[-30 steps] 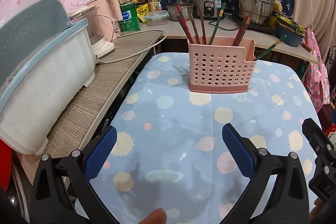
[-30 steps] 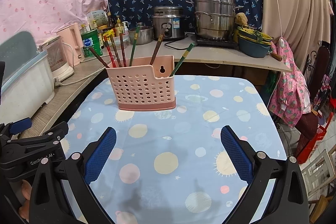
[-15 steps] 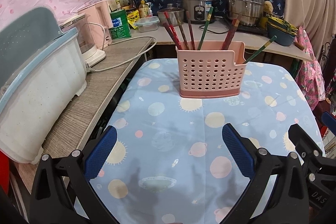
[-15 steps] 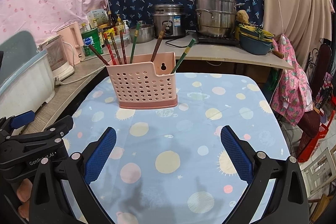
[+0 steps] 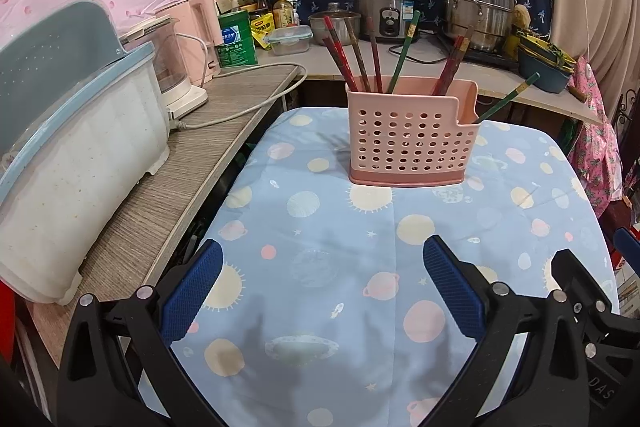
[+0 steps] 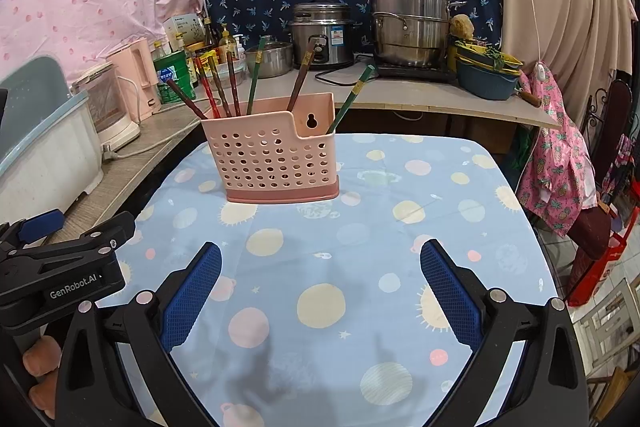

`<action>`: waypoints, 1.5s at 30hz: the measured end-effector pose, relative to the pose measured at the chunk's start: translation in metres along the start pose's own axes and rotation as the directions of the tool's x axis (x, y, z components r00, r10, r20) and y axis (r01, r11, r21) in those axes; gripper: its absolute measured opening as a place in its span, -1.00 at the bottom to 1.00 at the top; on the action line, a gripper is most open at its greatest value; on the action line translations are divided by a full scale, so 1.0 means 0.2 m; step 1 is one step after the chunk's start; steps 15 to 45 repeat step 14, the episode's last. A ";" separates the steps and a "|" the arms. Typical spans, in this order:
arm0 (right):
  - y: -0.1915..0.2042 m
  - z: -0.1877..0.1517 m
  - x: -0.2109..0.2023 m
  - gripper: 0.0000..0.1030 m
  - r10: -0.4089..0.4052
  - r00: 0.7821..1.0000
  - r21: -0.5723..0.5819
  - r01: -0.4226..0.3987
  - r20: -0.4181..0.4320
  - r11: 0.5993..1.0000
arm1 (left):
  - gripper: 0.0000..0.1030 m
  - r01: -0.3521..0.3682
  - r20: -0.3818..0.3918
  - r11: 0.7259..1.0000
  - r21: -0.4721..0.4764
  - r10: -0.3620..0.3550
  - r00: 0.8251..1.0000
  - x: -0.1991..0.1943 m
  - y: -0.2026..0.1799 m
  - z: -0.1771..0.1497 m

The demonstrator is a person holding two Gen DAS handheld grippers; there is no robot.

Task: Organize utensils

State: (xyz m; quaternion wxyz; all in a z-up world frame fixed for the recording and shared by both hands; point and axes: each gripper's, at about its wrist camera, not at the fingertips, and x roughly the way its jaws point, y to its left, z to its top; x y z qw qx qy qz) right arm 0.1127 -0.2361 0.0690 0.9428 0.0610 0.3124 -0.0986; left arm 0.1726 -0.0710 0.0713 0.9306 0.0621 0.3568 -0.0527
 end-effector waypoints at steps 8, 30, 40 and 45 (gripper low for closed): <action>0.00 0.00 0.01 0.87 -0.003 1.000 0.000 0.003 -0.003 1.000 | 0.86 -0.010 0.013 1.000 0.010 0.010 1.000 -0.01 0.00 0.01; 0.00 0.01 0.01 0.87 -0.006 1.000 0.000 0.006 0.000 1.000 | 0.86 -0.016 0.030 1.000 0.018 0.015 0.999 -0.01 -0.02 0.02; 0.00 0.01 0.01 0.87 -0.006 1.000 0.000 0.006 0.000 1.000 | 0.86 -0.016 0.030 1.000 0.018 0.015 0.999 -0.01 -0.02 0.02; 0.00 0.01 0.01 0.87 -0.006 1.000 0.000 0.006 0.000 1.000 | 0.86 -0.016 0.030 1.000 0.018 0.015 0.999 -0.01 -0.02 0.02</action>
